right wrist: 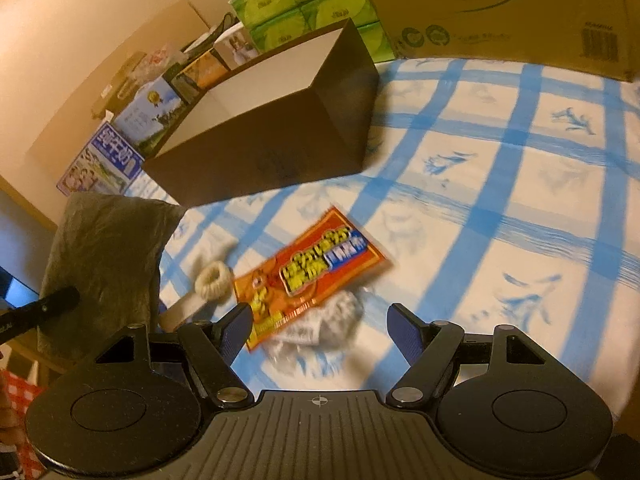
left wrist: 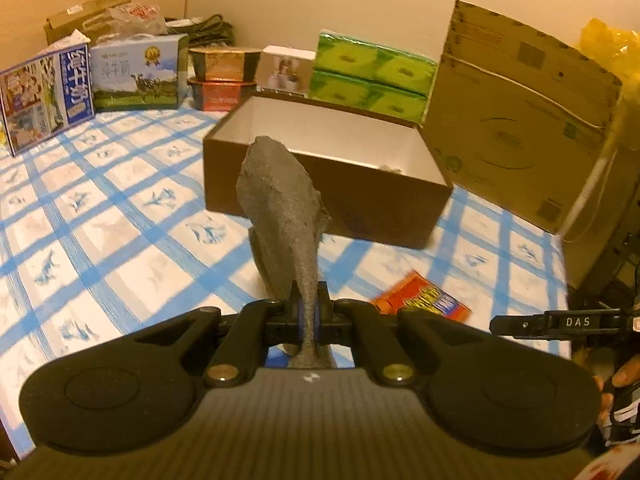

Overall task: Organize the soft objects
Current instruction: 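Grasp the red snack packet edge with the right tool while the left tool holds the cloth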

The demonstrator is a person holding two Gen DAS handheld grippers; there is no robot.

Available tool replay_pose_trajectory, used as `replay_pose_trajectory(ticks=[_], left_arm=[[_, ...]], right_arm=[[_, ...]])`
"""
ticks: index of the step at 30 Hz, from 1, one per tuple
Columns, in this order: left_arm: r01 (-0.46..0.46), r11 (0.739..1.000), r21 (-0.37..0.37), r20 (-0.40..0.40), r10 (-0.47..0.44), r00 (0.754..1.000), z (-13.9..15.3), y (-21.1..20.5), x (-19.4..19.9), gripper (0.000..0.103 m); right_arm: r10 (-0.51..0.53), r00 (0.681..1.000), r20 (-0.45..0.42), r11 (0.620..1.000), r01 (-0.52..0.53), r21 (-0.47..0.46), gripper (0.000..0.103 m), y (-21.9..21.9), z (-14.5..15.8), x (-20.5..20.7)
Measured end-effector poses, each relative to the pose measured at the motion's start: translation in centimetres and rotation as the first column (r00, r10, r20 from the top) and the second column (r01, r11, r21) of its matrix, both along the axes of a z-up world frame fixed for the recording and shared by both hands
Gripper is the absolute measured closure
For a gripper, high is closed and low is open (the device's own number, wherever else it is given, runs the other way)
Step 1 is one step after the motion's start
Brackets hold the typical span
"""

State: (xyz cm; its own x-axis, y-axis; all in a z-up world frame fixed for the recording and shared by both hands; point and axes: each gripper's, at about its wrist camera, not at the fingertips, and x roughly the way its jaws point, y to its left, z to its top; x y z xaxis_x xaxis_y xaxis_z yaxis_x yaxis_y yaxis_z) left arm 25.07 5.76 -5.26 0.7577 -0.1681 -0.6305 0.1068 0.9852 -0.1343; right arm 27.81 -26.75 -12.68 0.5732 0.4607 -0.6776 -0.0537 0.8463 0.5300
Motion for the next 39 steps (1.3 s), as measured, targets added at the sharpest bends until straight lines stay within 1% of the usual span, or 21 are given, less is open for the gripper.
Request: replay_pose_trajectory(ticks=[3, 6, 9, 10, 12, 17, 18, 19, 21, 25, 29, 32, 35, 37, 39], left_arm=[[-0.018, 1.000, 0.010, -0.015, 0.019, 1.000, -0.6, 0.3, 1.0, 0.099], [-0.037, 0.999, 0.034, -0.041, 0.038, 0.998, -1.7, 0.4, 1.8, 0.099], [-0.047, 0.998, 0.046, -0.068, 0.050, 0.996, -3.0, 0.4, 2.5, 0.099], [-0.047, 0.998, 0.048, -0.075, 0.050, 0.996, -3.3, 0.4, 2.6, 0.099], [-0.047, 0.997, 0.062, -0.083, 0.052, 0.995, -4.0, 0.3, 2.9, 0.099], [-0.049, 0.996, 0.069, -0.098, 0.056, 0.994, -4.8, 0.5, 3.2, 0.099], [-0.050, 0.996, 0.071, -0.099, 0.057, 0.993, -4.9, 0.6, 3.2, 0.099], [-0.050, 0.996, 0.070, -0.100, 0.057, 0.993, -5.0, 0.6, 3.3, 0.099], [-0.050, 0.996, 0.068, -0.101, 0.057, 0.993, -5.0, 0.8, 3.3, 0.099], [-0.058, 0.996, 0.067, -0.107, 0.065, 0.992, -5.3, 1.0, 3.5, 0.099], [-0.060, 0.996, 0.069, -0.110, 0.067, 0.992, -5.6, 1.0, 3.7, 0.099], [-0.060, 0.996, 0.065, -0.112, 0.067, 0.991, -5.7, 1.2, 3.9, 0.099], [-0.062, 0.996, 0.067, -0.115, 0.069, 0.991, -6.0, 1.3, 3.9, 0.099], [-0.064, 0.996, 0.065, -0.119, 0.072, 0.990, -6.1, 1.4, 4.0, 0.099], [-0.065, 0.996, 0.063, -0.120, 0.072, 0.990, -6.2, 1.5, 4.1, 0.099]], right_arm=[[-0.018, 1.000, -0.021, 1.000, 0.018, 0.017, 0.029, -0.1, -1.4, 1.5], [-0.047, 0.997, -0.059, 0.998, 0.049, 0.037, 0.029, -0.4, -3.1, 2.8], [-0.074, 0.995, -0.073, 0.995, 0.078, 0.054, 0.030, -0.6, -4.4, 3.7], [-0.078, 0.994, -0.075, 0.995, 0.083, 0.061, 0.035, -0.7, -4.8, 4.0], [-0.088, 0.993, -0.074, 0.993, 0.094, 0.073, 0.039, -0.7, -5.5, 4.5], [-0.102, 0.994, -0.034, 0.987, 0.105, 0.122, 0.041, -0.9, -6.0, 5.5], [-0.100, 0.995, -0.028, 0.986, 0.103, 0.129, 0.045, -0.9, -6.1, 5.8], [-0.092, 0.995, -0.027, 0.985, 0.095, 0.141, 0.053, -0.9, -6.0, 6.0], [-0.073, 0.997, -0.021, 0.982, 0.075, 0.171, 0.065, -1.0, -5.8, 6.3], [-0.052, 0.998, 0.047, 0.975, 0.041, 0.220, 0.066, -0.7, -4.5, 6.1], [-0.020, 1.000, -0.001, 0.977, 0.019, 0.212, 0.066, 0.7, -5.0, 6.5], [0.000, 0.996, -0.089, 0.980, 0.018, 0.200, 0.066, 1.8, -6.6, 6.6], [-0.037, 0.995, -0.088, 0.972, 0.056, 0.228, 0.066, 1.7, -6.8, 6.3], [-0.050, 0.995, -0.092, 0.958, 0.074, 0.276, 0.066, 1.4, -6.9, 6.4], [-0.049, 0.996, -0.072, 0.946, 0.070, 0.316, 0.066, 1.1, -6.7, 6.5]])
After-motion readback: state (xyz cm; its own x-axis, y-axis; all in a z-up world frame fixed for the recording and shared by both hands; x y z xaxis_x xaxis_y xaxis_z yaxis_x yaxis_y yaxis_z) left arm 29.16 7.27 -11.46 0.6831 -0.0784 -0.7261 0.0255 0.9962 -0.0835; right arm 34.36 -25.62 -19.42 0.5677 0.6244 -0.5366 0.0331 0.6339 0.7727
